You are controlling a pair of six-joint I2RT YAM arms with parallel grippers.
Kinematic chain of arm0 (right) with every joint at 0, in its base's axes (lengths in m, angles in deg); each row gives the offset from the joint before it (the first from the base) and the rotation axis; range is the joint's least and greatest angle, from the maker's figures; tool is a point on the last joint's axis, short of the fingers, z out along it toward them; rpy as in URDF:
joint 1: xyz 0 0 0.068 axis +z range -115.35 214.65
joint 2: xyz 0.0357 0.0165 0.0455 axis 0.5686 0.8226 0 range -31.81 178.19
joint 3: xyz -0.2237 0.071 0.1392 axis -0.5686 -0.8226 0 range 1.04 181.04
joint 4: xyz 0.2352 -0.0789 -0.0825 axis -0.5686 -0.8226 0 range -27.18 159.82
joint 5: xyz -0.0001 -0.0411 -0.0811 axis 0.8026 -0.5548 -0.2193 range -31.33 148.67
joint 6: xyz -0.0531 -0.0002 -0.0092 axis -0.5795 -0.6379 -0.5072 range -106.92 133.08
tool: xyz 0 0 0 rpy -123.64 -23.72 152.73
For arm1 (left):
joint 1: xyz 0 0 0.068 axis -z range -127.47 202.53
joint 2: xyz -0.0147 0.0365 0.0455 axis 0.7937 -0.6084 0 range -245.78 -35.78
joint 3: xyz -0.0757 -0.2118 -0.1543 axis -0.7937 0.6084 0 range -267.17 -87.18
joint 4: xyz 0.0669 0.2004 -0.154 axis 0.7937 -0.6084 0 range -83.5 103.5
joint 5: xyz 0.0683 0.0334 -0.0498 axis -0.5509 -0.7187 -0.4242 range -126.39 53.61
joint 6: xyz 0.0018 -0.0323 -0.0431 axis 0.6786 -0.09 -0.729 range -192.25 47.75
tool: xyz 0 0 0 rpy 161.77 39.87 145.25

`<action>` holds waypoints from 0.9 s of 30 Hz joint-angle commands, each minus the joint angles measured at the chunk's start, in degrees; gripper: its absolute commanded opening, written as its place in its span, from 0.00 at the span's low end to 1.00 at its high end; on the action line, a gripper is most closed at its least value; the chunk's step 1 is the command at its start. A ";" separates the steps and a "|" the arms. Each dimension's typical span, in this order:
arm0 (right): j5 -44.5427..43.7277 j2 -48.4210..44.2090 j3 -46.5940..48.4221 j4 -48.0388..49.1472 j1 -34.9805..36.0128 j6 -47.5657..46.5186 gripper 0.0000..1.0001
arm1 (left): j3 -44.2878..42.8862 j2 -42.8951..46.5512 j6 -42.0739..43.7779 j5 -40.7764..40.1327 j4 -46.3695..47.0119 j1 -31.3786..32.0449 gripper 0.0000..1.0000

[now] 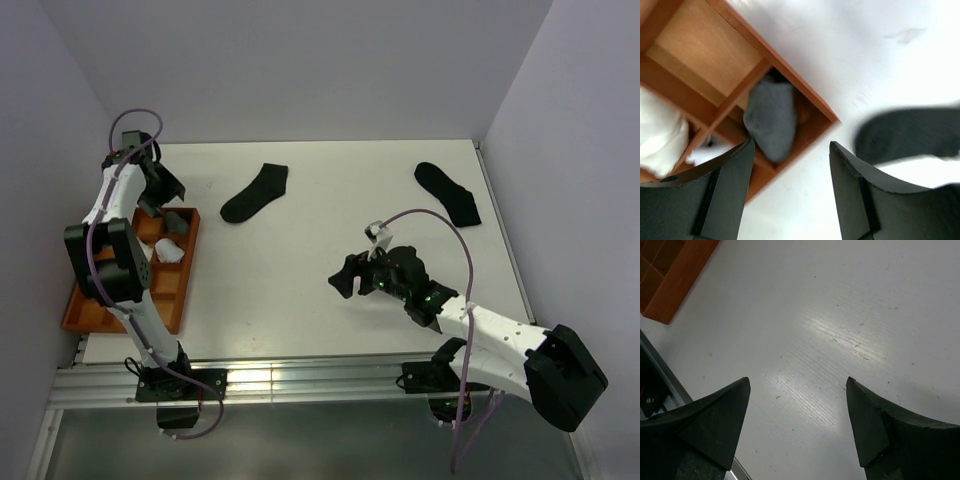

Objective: Roll the socks
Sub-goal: Place the sock in the storage box, then reset both arms

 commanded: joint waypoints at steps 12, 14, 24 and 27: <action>-29.64 -13.80 24.03 -34.66 0.35 1.29 0.90 | 14.81 53.85 8.35 0.93 8.44 -0.10 0.76; -34.74 -15.21 28.43 -38.64 0.35 1.55 0.91 | 15.07 60.69 8.62 -0.82 7.92 -0.02 0.81; -51.27 -27.42 40.57 -57.02 0.43 -0.02 0.98 | 8.49 75.75 10.73 -14.16 1.24 10.51 0.97; -53.82 -35.05 39.96 -58.25 0.43 -1.34 1.00 | 8.83 80.23 10.99 -19.78 0.44 13.69 1.00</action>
